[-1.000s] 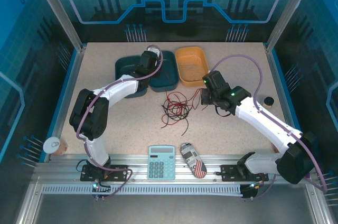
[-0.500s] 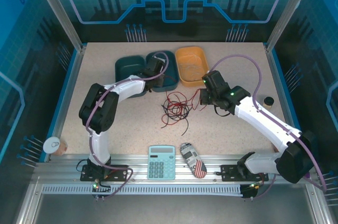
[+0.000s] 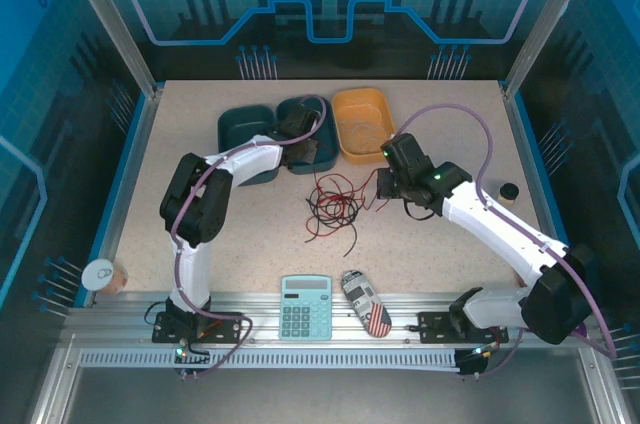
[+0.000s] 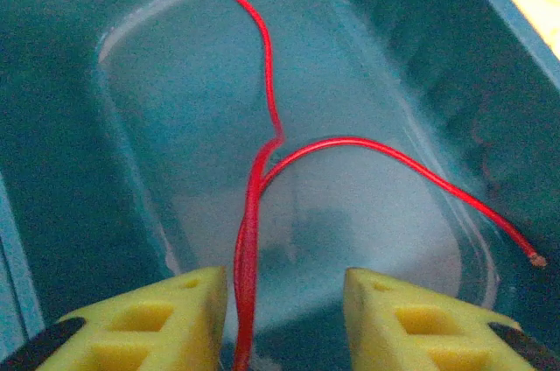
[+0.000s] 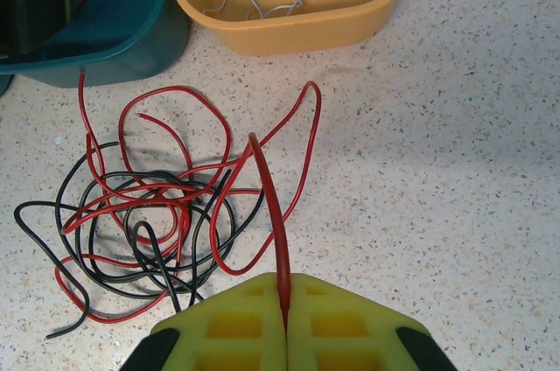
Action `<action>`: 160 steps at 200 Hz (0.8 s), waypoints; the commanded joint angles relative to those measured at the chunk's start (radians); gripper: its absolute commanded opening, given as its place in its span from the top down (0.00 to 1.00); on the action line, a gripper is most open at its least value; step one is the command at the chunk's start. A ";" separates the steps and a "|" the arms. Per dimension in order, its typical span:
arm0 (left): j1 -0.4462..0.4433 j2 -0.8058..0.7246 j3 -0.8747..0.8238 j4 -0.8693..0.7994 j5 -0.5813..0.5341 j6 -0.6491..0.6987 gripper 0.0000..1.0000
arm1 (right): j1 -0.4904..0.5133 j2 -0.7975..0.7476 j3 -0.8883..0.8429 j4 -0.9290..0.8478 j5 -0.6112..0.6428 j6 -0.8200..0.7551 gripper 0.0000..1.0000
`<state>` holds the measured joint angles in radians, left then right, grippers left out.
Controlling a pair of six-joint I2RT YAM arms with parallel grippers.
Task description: Untangle the cables
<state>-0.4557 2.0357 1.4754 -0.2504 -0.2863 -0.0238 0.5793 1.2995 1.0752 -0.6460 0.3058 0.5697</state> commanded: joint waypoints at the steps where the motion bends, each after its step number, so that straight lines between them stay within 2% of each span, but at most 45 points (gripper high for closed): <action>1: -0.009 -0.039 0.041 -0.057 0.049 0.002 0.47 | -0.006 0.003 0.034 0.010 -0.006 0.013 0.95; 65: -0.010 -0.168 0.038 -0.090 0.056 -0.038 0.01 | 0.001 0.004 0.056 -0.009 0.006 0.006 0.94; 110: -0.010 -0.344 -0.050 -0.097 0.045 -0.092 0.01 | 0.016 -0.002 0.081 -0.030 0.035 -0.008 0.94; 160: -0.010 -0.636 -0.359 -0.027 0.079 -0.273 0.01 | 0.061 -0.022 0.137 -0.070 0.099 -0.038 0.94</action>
<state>-0.4610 1.5059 1.2491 -0.2966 -0.2371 -0.1772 0.6140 1.3018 1.1584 -0.6773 0.3504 0.5560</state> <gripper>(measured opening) 0.991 0.063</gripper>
